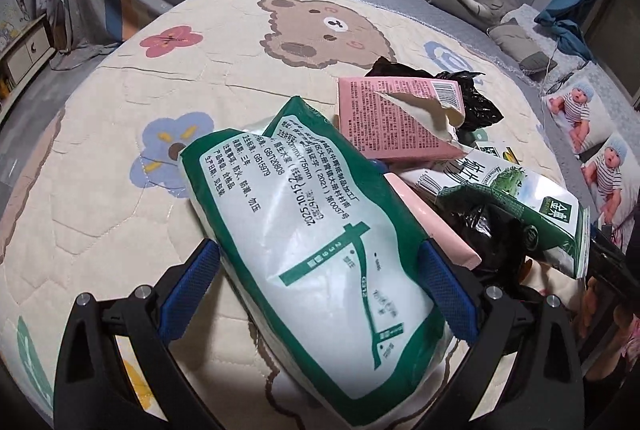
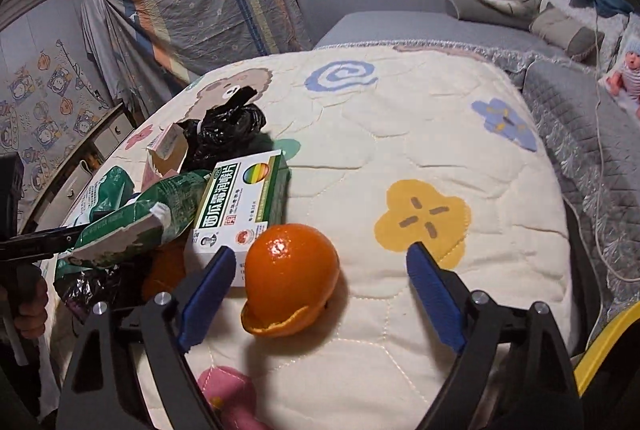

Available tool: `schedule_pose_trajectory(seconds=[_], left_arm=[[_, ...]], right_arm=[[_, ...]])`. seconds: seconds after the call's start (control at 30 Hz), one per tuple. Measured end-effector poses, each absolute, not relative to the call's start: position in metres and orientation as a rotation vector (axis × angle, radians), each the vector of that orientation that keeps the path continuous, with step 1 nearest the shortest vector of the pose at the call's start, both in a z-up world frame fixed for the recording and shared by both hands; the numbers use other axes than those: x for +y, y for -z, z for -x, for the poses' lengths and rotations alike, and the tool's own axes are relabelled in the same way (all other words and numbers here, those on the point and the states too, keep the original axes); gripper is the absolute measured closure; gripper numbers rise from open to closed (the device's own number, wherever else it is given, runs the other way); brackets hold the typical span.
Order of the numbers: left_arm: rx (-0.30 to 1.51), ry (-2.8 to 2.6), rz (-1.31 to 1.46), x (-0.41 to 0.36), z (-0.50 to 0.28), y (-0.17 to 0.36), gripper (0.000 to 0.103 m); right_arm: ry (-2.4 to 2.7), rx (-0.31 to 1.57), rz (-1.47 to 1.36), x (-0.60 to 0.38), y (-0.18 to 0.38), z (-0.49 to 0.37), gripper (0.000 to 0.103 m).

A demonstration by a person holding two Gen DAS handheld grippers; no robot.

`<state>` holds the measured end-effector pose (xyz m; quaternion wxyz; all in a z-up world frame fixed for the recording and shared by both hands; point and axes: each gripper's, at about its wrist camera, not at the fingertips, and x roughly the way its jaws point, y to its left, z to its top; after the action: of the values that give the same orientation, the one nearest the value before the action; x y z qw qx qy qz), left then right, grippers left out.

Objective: Collect trash
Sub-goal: 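Grasp the white-green bag with the left tool while the right tool grasps the peeled orange, then carry the bag and orange in both tools over the yellow bin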

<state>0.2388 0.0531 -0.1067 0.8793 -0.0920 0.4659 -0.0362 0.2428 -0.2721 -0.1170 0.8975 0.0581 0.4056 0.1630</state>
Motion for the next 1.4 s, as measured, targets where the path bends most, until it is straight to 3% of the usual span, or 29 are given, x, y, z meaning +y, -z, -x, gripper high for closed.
schedule_pose_trajectory(seconds=[0.4,0.53,0.77,0.9,1.4], left_arm=[[1.004,0.064,0.208,0.057,-0.251,0.125,0.010],[0.989,0.067,0.178,0.053,-0.248,0.123,0.029],[0.988,0.114,0.219,0.057,-0.240,0.119,0.060],[0.978,0.133,0.257,0.063,-0.231,0.114,0.066],[0.774,0.169,0.244,0.085,-0.166,0.055,0.067]], right_arm=[[-0.347,0.902,-0.155,-0.269,0.127,-0.253,0.039],[-0.382,0.919,-0.177,-0.266,0.127,-0.254,0.058],[-0.356,0.907,-0.147,-0.263,0.122,-0.251,0.072],[-0.341,0.892,-0.162,-0.268,0.115,-0.245,0.073],[-0.315,0.747,-0.194,-0.289,0.062,-0.188,0.073]])
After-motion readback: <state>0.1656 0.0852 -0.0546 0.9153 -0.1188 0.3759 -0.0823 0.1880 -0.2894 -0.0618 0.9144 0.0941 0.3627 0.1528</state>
